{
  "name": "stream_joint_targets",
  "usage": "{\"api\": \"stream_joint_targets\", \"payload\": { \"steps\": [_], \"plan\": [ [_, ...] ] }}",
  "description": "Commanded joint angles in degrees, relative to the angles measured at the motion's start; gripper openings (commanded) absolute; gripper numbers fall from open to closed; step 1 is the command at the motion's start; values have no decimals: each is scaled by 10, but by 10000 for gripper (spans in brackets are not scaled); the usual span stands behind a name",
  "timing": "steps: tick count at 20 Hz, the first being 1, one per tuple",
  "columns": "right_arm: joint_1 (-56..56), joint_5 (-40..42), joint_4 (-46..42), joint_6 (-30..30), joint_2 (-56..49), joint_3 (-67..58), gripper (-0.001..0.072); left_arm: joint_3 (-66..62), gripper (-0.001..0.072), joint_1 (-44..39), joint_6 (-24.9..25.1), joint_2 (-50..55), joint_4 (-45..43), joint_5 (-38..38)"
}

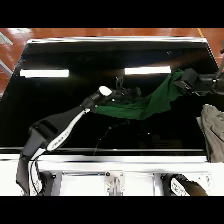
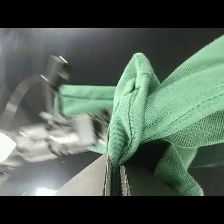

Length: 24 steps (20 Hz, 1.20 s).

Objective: Fold the shirts.

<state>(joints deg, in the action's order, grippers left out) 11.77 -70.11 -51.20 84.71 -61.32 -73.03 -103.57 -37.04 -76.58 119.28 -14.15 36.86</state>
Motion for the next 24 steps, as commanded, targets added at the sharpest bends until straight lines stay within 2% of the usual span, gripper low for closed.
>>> {"api": "stream_joint_targets", "payload": {
  "steps": [1,3,5,7,9,10,11,12,16,20,21,24],
  "plan": [
    [-71,49,0,1,-25,0,57,-2,33,63,-19,-85,-216,1],
    [-143,105,13,0,-65,0,57,-2,33,117,-78,-154,-359,24],
    [-223,185,65,-16,-118,0,57,-2,33,179,-99,-227,-440,61],
    [-304,285,121,-36,-183,0,57,-2,33,238,-99,-300,-475,103],
    [-368,351,149,-39,-256,-1,58,-2,34,285,-99,-370,-507,136],
    [-388,364,171,-40,-293,-1,122,-2,34,304,-99,-401,-520,150],
    [-398,360,196,-40,-323,-1,348,-2,34,320,-99,-432,-531,166],
    [-400,345,218,-40,-345,-1,511,-2,34,334,-99,-460,-541,184],
    [-349,261,184,-42,-333,0,512,-2,35,351,-97,-529,-588,262],
    [-223,158,72,-30,-273,0,523,-2,35,351,-96,-539,-590,300],
    [-184,118,27,-13,-264,0,636,0,35,351,-96,-538,-590,300],
    [-97,10,-61,13,-278,11,642,4,35,351,-97,-538,-589,303]
  ]
}}
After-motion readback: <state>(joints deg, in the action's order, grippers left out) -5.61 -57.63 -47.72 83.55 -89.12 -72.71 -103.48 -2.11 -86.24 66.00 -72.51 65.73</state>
